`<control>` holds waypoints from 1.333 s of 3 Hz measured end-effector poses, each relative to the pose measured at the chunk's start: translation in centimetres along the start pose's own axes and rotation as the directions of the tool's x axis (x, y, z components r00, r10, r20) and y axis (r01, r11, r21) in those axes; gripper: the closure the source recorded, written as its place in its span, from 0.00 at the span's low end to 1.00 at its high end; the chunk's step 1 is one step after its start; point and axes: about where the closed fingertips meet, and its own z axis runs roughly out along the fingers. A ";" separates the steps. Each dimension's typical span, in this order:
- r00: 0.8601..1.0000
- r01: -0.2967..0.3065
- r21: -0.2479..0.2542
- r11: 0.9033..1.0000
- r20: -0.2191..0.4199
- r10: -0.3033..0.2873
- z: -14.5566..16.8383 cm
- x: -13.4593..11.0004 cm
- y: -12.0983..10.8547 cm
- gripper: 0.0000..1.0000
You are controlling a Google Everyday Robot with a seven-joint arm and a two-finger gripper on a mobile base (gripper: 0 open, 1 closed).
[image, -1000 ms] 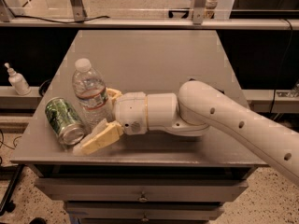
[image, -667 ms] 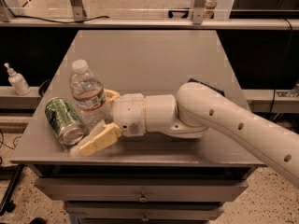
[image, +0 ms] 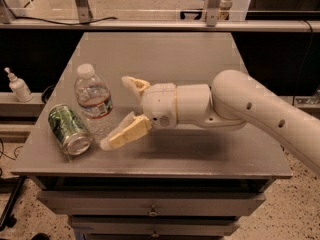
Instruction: Move water bottle near green can
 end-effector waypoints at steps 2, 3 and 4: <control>0.993 0.089 0.136 0.987 -0.091 -0.077 -9.5 -1.7 -7.1 0.00; 0.989 0.125 0.212 0.969 -0.109 -0.103 -14.7 -3.5 -9.6 0.00; 0.988 0.136 0.226 0.965 -0.106 -0.114 -15.5 -4.2 -10.1 0.00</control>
Offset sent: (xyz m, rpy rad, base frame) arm 0.0944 -0.1730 0.0661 -0.1312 -0.1534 -0.2267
